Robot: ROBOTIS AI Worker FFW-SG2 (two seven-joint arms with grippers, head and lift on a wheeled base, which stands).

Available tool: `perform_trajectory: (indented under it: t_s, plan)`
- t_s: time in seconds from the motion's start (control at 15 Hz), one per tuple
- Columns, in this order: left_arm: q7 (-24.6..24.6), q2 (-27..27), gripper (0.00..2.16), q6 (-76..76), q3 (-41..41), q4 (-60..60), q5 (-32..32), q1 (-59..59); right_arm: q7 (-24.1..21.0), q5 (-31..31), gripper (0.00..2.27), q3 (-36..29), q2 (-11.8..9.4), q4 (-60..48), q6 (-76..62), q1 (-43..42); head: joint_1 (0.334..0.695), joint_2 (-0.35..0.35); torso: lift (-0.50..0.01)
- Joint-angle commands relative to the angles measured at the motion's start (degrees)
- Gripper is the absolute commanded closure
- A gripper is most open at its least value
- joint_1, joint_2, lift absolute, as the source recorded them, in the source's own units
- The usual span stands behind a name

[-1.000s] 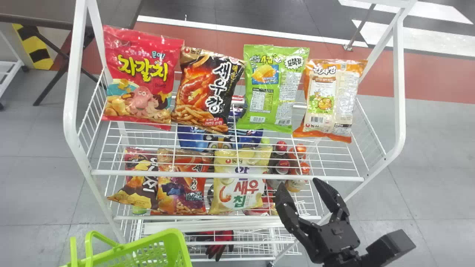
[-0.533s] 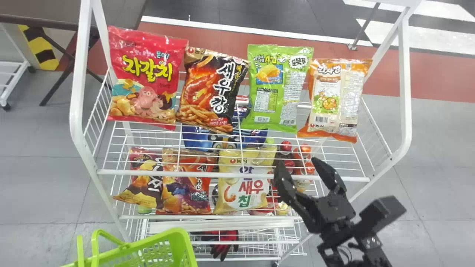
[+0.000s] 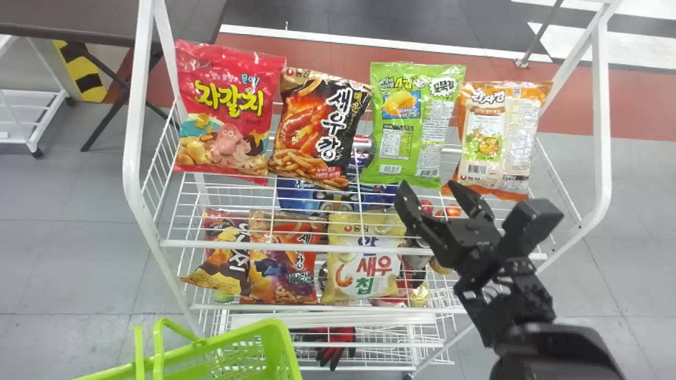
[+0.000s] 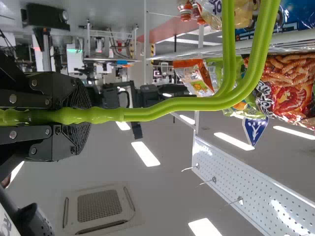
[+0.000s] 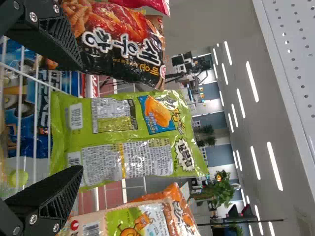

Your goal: Hold basket handle with left hand then pick Gkobukchip with right hand and place into basket

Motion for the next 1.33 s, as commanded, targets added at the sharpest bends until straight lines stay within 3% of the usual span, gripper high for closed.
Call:
perform_trajectory:
  t_s: [0.0, 0.53, 0.93, 1.07, 1.27]
  plan:
    - [0.0, 0.2, 2.16, 0.2, 0.1, 0.0, 0.0, -0.1, -1.7, 0.9, 0.08, 0.9, 0.0, 3.0, 3.3, -5.8, 0.695, -0.130, 0.000]
    - [-0.4, 0.5, 2.16, 0.2, 0.4, 0.5, 0.1, -0.2, -2.7, 5.2, 0.08, 2.7, -0.1, 14.6, 15.8, -22.6, 0.695, -0.088, 0.000]
    - [-0.4, 0.9, 2.15, 0.2, 0.7, 1.1, 0.2, -0.3, -4.4, 8.5, 0.11, 3.0, -0.1, 17.3, 22.3, -25.8, 0.695, -0.079, 0.000]
    - [-0.4, 0.9, 2.15, 0.2, 0.3, 1.1, 0.2, -0.4, -4.4, 8.4, 0.33, 3.0, -0.1, 17.4, 24.1, -26.0, 0.695, -0.082, 0.000]
    - [-0.4, 1.0, 2.16, 0.2, 0.4, 1.1, 0.3, -0.5, -5.9, 9.6, 1.23, 3.7, -0.1, 17.3, 24.4, -26.1, 0.695, -0.086, 0.000]
